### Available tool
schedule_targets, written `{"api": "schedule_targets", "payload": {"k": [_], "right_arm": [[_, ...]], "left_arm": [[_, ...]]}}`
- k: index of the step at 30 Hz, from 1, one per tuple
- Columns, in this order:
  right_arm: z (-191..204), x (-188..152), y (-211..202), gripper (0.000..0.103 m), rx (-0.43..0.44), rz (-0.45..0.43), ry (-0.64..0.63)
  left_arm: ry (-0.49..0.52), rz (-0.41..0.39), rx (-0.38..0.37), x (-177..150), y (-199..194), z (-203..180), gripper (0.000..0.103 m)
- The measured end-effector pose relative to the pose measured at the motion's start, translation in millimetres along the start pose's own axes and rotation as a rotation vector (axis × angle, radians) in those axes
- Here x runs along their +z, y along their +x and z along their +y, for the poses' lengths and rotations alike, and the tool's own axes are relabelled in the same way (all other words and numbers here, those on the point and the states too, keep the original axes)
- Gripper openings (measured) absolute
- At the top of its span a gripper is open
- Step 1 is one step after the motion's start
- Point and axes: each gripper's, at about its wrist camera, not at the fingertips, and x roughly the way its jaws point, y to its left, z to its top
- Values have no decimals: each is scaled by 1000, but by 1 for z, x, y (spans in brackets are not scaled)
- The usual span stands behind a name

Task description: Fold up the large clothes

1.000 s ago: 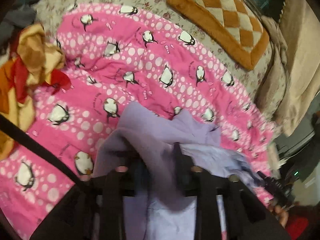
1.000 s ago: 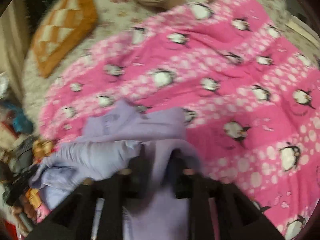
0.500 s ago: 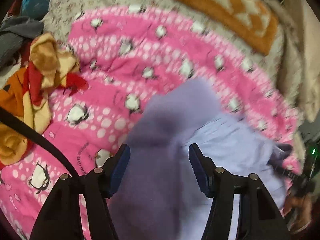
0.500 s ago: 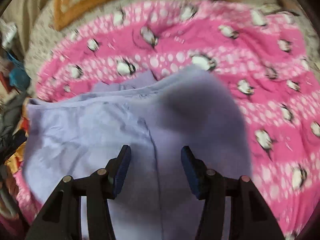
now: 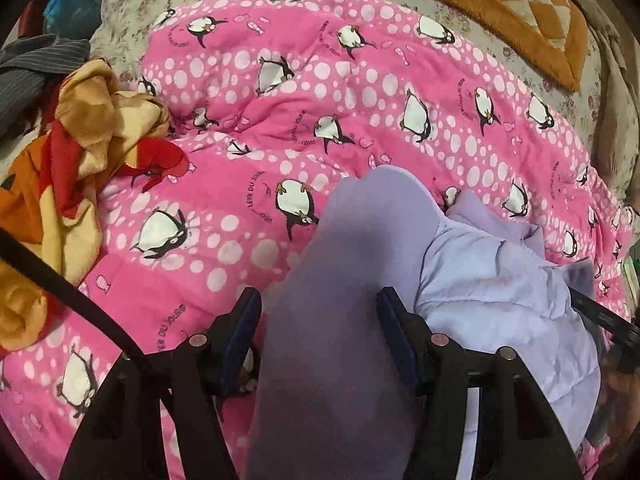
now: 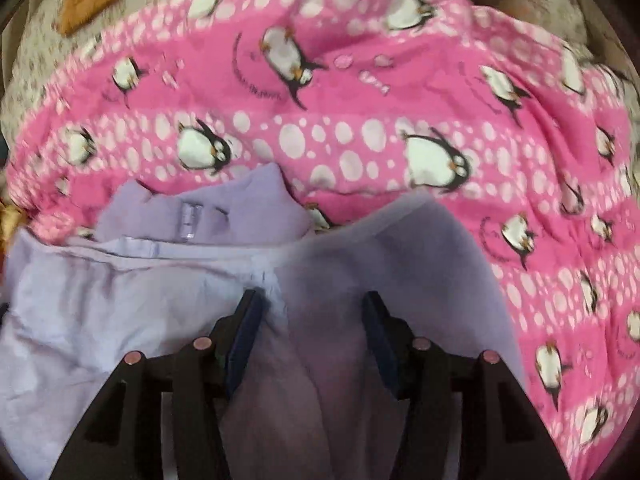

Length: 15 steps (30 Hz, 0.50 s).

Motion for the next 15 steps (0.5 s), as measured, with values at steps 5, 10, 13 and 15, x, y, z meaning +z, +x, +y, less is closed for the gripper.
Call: {"api": "schedule_targets", "payload": {"k": [5,10,13,15], "right_arm": [[-17,-21,-37,61,-15,-40,6],[-44,-20,-6,61,-103,34,30],[-36,-19,11,61,-170,16,-36],[-36,-18,14,61,-181,22,-54]], "left_arm": [[-3,0,10,-4,-2,-2,31],[33,-14,33,-9,-1,-9,31],[47,-16,38,-10,2,-11,31],[47,-15,37,-10,3,-11,31]]}}
